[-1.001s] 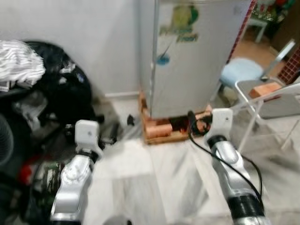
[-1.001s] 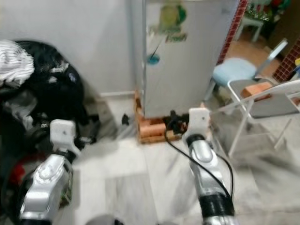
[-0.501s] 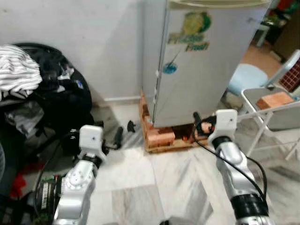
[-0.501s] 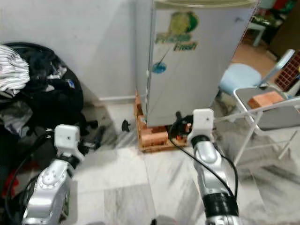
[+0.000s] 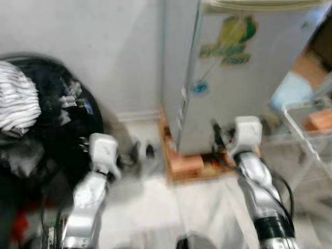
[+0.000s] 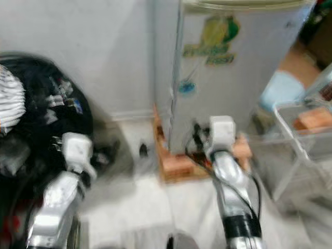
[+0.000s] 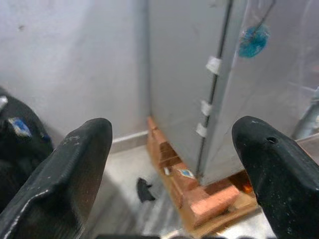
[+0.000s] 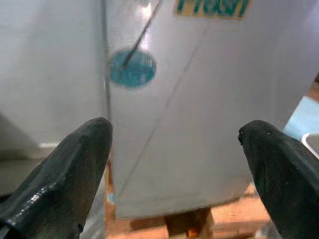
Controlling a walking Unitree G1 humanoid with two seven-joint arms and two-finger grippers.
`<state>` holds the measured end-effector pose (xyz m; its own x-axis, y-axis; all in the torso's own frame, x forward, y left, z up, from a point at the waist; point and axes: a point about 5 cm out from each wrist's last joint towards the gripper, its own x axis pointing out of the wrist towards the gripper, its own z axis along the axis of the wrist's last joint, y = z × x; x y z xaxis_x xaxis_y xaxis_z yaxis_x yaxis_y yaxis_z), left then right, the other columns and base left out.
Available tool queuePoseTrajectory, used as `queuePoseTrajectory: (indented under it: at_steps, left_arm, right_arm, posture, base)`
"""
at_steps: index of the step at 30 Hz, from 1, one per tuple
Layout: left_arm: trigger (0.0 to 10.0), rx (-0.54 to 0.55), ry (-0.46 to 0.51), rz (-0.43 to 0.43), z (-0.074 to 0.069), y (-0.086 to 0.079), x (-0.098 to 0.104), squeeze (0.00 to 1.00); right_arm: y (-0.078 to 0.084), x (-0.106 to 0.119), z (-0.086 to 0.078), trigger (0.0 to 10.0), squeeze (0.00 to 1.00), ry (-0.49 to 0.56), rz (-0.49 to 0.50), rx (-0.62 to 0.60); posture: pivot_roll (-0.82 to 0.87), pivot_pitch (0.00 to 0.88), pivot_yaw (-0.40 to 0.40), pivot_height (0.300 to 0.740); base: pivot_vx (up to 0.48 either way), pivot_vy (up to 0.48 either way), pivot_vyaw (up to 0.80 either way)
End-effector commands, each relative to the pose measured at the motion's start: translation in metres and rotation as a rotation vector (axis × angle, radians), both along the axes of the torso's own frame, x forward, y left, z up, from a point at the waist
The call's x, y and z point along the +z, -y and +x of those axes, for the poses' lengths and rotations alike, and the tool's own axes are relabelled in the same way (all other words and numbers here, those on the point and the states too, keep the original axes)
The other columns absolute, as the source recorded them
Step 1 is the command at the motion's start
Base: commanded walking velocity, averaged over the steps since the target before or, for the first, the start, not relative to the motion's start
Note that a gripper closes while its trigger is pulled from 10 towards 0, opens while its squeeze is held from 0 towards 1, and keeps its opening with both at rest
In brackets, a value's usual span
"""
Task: Restocking fridge
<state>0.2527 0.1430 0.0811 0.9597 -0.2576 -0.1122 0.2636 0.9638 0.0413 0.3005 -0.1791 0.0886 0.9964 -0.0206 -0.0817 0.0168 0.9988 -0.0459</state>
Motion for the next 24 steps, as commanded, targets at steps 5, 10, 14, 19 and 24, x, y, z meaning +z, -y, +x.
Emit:
queuePoseTrajectory:
  at_steps: [5, 10, 14, 19, 24]
  left_arm:
    - [10.0, 0.033, 0.014, 0.026, -0.0003, -0.0097, 0.0014, 0.00]
    - [10.0, 0.051, 0.014, 0.018, 0.0013, -0.0077, 0.0012, 0.00]
    - [10.0, 0.031, 0.023, 0.019, 0.0009, -0.0059, 0.0020, 0.00]
    - [10.0, 0.029, 0.028, 0.022, 0.0007, -0.0059, 0.0027, 0.00]
    - [10.0, 0.025, 0.025, 0.014, -0.0002, -0.0068, 0.0021, 0.00]
  right_arm:
    - [-0.0073, 0.0058, 0.0034, 10.0, 0.00, 0.024, 0.004, 0.014]
    - [-0.0069, 0.0057, 0.0040, 10.0, 0.00, 0.022, 0.000, 0.012]
    - [-0.0068, 0.0056, 0.0048, 10.0, 0.00, 0.024, 0.000, 0.008]
    - [-0.0070, 0.0051, 0.0054, 10.0, 0.00, 0.021, 0.004, 0.006]
    - [-0.0083, 0.0045, 0.0055, 10.0, 0.00, 0.018, 0.006, 0.009]
  posture:
    - [0.09, 0.039, -0.036, 0.740]
    - [0.09, 0.035, -0.037, 0.740]
    - [0.09, 0.033, -0.037, 0.740]
    - [0.09, 0.032, -0.036, 0.740]
    - [0.09, 0.029, -0.036, 0.740]
  base:
    - [0.457, 0.000, 0.00]
    - [0.000, 0.000, 0.00]
    - [0.000, 0.000, -0.20]
    - [0.000, 0.000, -0.60]
    - [0.210, 0.173, -0.80]
